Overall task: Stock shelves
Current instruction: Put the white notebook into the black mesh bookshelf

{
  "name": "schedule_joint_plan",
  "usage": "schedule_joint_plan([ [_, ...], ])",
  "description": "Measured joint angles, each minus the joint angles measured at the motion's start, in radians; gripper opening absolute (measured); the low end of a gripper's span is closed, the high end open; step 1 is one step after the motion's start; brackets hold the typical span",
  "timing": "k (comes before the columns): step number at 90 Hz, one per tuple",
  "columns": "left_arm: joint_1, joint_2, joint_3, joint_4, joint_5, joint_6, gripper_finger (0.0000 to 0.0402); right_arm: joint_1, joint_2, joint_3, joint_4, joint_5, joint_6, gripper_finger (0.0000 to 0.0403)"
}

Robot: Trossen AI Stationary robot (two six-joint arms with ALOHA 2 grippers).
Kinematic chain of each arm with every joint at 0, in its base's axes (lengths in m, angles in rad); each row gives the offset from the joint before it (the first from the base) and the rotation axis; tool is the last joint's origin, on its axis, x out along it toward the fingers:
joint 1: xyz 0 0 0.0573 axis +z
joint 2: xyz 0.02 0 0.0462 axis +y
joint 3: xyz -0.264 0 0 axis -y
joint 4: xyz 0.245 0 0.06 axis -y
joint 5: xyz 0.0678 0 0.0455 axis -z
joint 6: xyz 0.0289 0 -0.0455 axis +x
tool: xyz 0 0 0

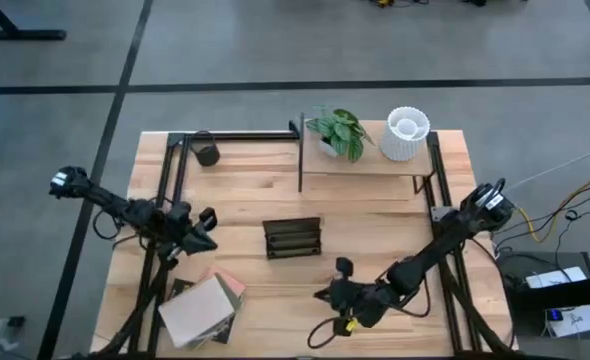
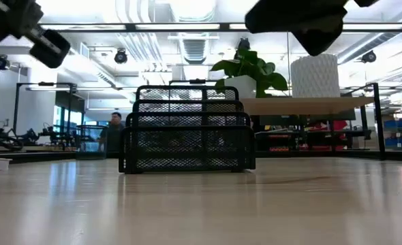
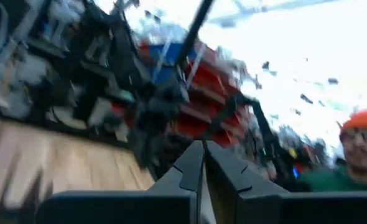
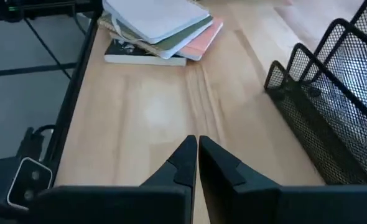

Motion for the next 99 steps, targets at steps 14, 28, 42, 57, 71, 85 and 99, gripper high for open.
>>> schedule_joint_plan([
  [14,-0.068,0.046,0.0,-0.055,-0.008,-0.101,0.0001,-0.001,0.007,0.012,-0.001,0.0,0.0,0.0],
  [28,-0.13,0.113,0.024,-0.119,-0.025,-0.18,0.0,-0.011,0.007,0.014,0.003,0.001,0.0,0.0],
  [42,-0.2,0.187,0.164,-0.412,-0.105,-0.279,0.0,-0.025,0.009,0.014,0.004,0.002,0.031,0.0],
  [57,-0.26,0.292,0.373,-0.9,-0.199,-0.49,0.0,-0.053,0.023,0.014,0.008,0.003,0.033,0.0],
  [71,-0.285,0.386,0.522,-1.128,-0.189,-0.604,0.0,-0.09,0.058,0.013,0.059,0.004,-0.041,0.0],
  [85,-0.286,0.448,0.644,-1.246,-0.153,-0.66,0.0,-0.135,0.095,0.013,0.164,0.002,-0.152,0.0],
  [99,-0.286,0.503,0.726,-1.441,-0.126,-0.798,0.0,-0.157,0.113,0.013,0.25,-0.01,-0.215,0.0],
])
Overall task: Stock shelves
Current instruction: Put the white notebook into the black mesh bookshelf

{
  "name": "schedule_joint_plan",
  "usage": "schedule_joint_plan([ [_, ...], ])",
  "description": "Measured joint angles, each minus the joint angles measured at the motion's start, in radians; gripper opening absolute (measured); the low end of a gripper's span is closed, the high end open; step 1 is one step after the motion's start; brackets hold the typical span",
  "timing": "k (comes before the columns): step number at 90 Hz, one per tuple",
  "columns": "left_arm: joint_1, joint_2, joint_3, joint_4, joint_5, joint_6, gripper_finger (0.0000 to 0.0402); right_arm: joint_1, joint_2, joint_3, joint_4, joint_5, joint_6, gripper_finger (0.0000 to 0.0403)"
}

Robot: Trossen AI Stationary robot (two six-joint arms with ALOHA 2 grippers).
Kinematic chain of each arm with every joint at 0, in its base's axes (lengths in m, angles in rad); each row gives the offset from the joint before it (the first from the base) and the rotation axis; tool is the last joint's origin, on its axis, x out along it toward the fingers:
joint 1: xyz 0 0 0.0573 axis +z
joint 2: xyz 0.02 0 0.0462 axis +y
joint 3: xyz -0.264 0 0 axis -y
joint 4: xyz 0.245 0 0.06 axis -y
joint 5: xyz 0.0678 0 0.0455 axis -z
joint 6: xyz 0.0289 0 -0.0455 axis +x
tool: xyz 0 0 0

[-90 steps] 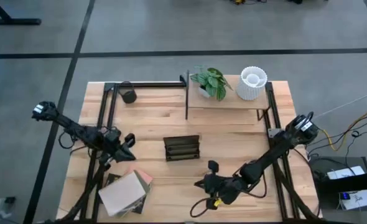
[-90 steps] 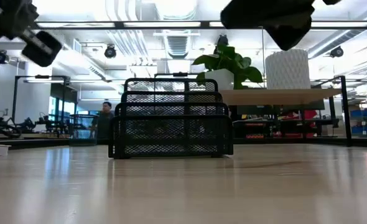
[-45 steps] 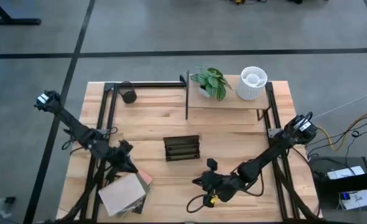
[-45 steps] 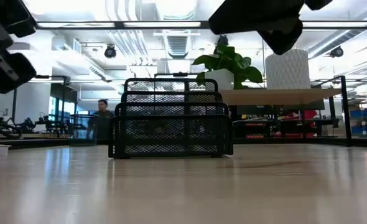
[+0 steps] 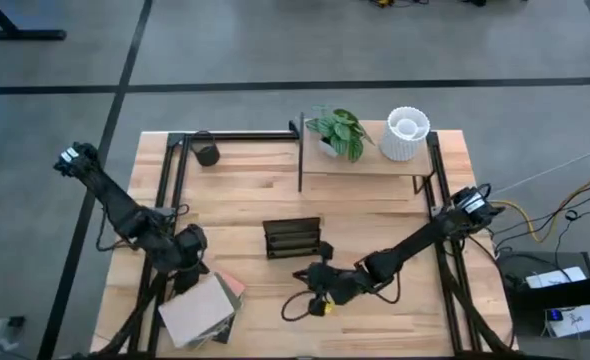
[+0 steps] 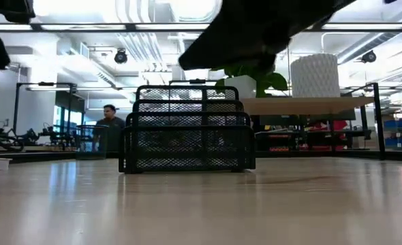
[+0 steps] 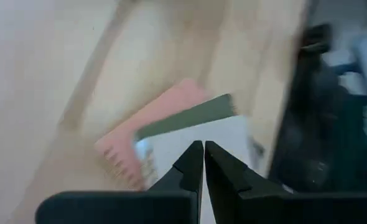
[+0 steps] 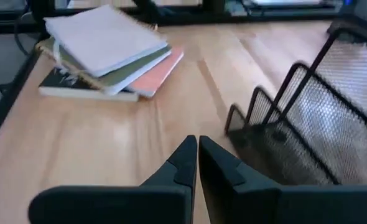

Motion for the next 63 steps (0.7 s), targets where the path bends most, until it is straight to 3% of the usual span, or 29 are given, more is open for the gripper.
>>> schedule_joint_plan([
  [10,-0.005,0.029,-0.003,-0.115,0.048,-0.112,0.0,0.0,0.011,-0.002,0.059,-0.027,-0.052,0.0005],
  [23,-0.017,0.042,-0.067,-0.139,0.115,-0.208,0.0,0.0,0.072,0.036,0.23,-0.05,-0.191,0.0036],
  [63,-0.094,0.047,-0.186,-0.012,0.237,-0.284,0.0,-0.01,0.414,0.486,0.167,-0.041,-0.435,0.0163],
])
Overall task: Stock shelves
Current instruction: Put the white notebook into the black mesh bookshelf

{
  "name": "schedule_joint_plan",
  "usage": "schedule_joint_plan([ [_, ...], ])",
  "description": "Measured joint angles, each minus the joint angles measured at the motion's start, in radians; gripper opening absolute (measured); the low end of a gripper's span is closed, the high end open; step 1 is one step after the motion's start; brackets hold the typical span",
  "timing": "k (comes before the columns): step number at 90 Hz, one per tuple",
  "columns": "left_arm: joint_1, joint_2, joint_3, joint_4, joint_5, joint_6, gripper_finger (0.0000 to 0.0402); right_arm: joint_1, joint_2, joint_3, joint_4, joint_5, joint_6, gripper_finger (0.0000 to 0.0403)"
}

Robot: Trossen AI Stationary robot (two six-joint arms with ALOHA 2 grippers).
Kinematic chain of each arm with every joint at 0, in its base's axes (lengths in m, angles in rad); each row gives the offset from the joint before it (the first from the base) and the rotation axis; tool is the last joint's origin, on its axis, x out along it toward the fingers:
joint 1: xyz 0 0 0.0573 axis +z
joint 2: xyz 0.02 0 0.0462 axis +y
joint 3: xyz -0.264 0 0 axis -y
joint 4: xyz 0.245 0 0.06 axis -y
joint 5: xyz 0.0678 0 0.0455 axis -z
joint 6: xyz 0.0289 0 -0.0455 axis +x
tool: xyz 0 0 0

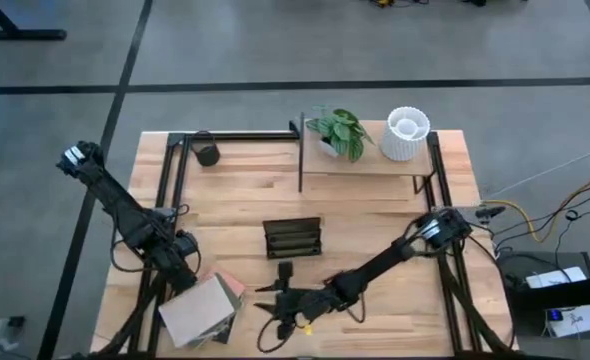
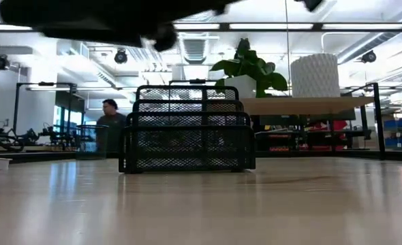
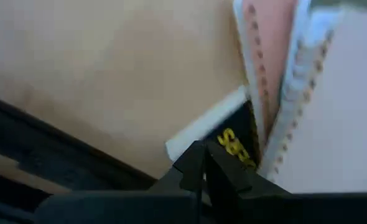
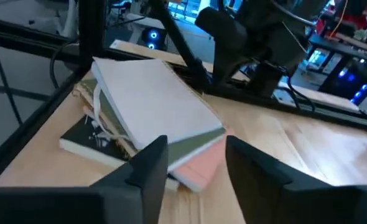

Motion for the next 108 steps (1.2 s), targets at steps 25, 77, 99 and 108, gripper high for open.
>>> schedule_joint_plan([
  [25,-0.101,0.053,-0.004,0.058,0.0,0.003,0.0,-0.016,0.154,0.267,-0.166,-0.001,-0.022,0.0198],
  [77,-0.181,0.118,-0.005,0.1,0.051,0.157,0.0,-0.044,0.343,0.656,-0.515,0.026,-0.165,0.0225],
  [99,-0.181,0.11,-0.005,0.102,0.089,0.166,0.0,-0.035,0.339,0.727,-0.667,0.027,-0.122,0.0214],
  [108,-0.181,0.119,-0.005,0.122,0.07,0.166,0.0,-0.026,0.34,0.718,-0.684,0.024,-0.074,0.0213],
])
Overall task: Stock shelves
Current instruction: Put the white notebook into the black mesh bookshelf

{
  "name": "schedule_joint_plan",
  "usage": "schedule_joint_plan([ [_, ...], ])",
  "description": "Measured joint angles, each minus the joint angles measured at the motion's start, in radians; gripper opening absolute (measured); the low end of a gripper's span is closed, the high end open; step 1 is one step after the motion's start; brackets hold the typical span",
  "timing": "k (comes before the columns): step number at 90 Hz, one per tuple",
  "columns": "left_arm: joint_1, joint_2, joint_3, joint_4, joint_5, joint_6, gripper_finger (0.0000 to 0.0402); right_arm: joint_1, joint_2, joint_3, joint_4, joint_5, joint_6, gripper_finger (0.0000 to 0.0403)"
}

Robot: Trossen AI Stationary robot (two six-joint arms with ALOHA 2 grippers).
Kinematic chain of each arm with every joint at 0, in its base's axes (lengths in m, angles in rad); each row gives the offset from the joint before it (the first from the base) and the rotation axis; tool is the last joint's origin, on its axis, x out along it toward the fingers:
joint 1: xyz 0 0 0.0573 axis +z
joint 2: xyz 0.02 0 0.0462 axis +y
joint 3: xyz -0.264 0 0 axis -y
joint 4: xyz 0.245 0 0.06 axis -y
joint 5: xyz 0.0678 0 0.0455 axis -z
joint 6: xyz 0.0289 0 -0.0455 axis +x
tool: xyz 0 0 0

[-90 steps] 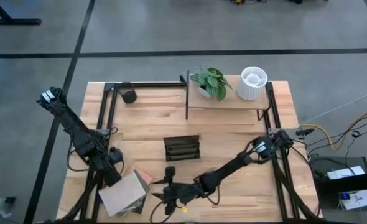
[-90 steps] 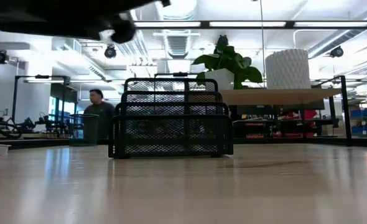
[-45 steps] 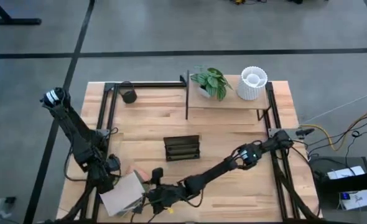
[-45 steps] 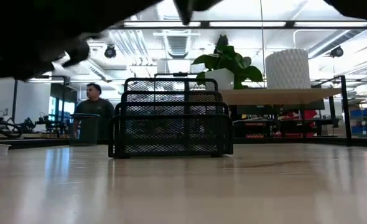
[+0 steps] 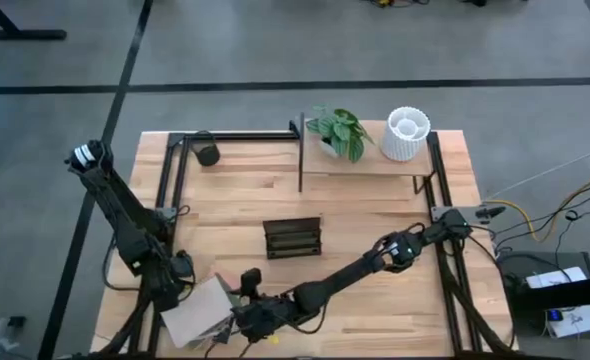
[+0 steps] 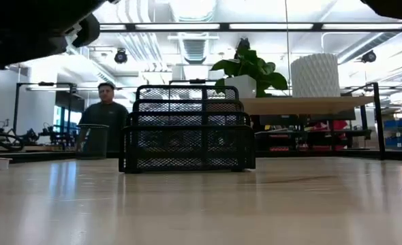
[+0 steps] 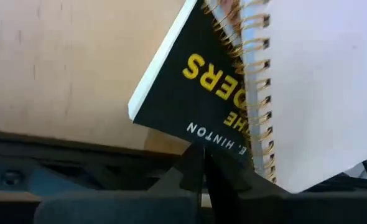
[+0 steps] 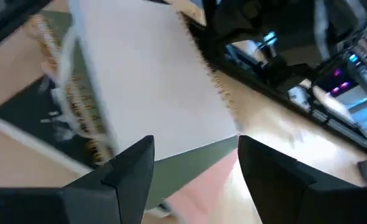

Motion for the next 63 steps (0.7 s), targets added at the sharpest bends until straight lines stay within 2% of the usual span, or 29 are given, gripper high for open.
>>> schedule_joint_plan([
  [14,0.0,0.016,0.0,0.045,-0.008,0.014,0.0,0.004,0.003,-0.016,-0.002,-0.004,0.036,0.0213],
  [22,0.0,0.028,0.0,0.063,-0.048,0.032,0.0,0.004,0.003,-0.017,0.0,-0.01,0.029,0.0213],
  [34,0.0,0.057,0.0,0.077,-0.09,0.052,0.0,-0.003,0.003,-0.031,0.001,-0.077,0.029,0.0213],
  [63,0.001,0.148,0.001,0.108,-0.171,0.109,0.0,-0.018,0.005,-0.049,0.008,-0.135,-0.008,0.0213],
])
